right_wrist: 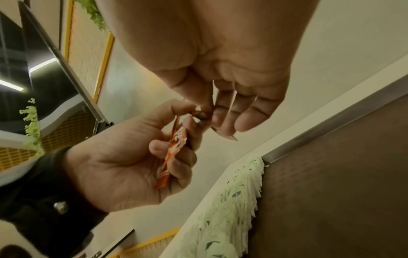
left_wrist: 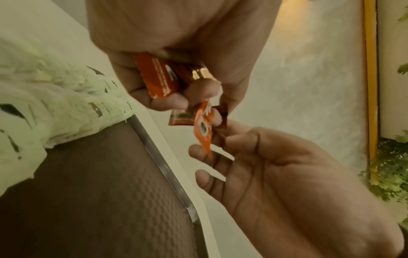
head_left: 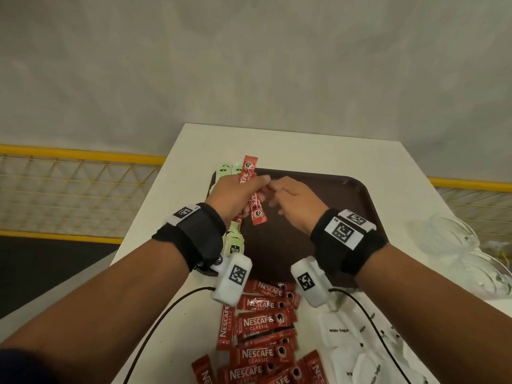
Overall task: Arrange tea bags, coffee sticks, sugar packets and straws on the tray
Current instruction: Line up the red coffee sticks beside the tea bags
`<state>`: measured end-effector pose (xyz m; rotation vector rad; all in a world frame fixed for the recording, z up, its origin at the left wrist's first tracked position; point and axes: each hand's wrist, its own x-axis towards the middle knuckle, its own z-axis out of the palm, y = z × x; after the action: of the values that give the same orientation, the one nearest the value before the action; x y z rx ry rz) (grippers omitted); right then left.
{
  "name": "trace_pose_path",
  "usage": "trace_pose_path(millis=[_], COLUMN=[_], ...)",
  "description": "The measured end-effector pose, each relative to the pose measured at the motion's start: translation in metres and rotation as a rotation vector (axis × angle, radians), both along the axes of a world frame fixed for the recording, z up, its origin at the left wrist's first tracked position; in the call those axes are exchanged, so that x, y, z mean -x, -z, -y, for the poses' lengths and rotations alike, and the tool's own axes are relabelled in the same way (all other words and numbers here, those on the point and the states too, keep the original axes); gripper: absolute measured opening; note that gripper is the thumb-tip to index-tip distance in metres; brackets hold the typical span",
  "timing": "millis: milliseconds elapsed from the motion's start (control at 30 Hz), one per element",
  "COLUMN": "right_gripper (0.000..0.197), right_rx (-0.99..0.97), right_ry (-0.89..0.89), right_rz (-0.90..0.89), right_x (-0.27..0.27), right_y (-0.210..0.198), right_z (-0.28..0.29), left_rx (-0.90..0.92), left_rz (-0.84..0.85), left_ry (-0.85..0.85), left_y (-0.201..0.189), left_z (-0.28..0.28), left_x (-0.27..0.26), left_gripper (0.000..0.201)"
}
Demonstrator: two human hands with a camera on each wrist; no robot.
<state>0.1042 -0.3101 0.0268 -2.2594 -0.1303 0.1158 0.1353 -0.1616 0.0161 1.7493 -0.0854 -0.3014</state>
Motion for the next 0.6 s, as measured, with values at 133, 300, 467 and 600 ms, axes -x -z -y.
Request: trace_pose_path(millis=[133, 300, 467, 600], right_gripper=[0.038, 0.028, 0.014, 0.011], right_rx=[-0.129, -0.068, -0.362, -0.523], right_ry=[0.065, -0.060, -0.037, 0.039], right_rz=[-0.010, -0.110, -0.198, -0.275], right_x=[-0.009, -0.021, -0.029, -0.034], right_y=[0.006, 0.000, 0.009, 0.013], right_z=[0.014, 0.033, 0.035, 0.042], left_rx=[-0.055, -0.250, -0.335, -0.299], left_rz=[-0.015, -0.045, 0.019, 0.096], left_ry=[0.106, 0.408, 0.449, 0.402], left_y=[-0.003, -0.010, -0.010, -0.005], left_z=[-0.015, -0.035, -0.043, -0.049], left_x=[-0.004, -0.013, -0.027, -0.039], left_gripper=[0.019, 0.011, 0.009, 0.010])
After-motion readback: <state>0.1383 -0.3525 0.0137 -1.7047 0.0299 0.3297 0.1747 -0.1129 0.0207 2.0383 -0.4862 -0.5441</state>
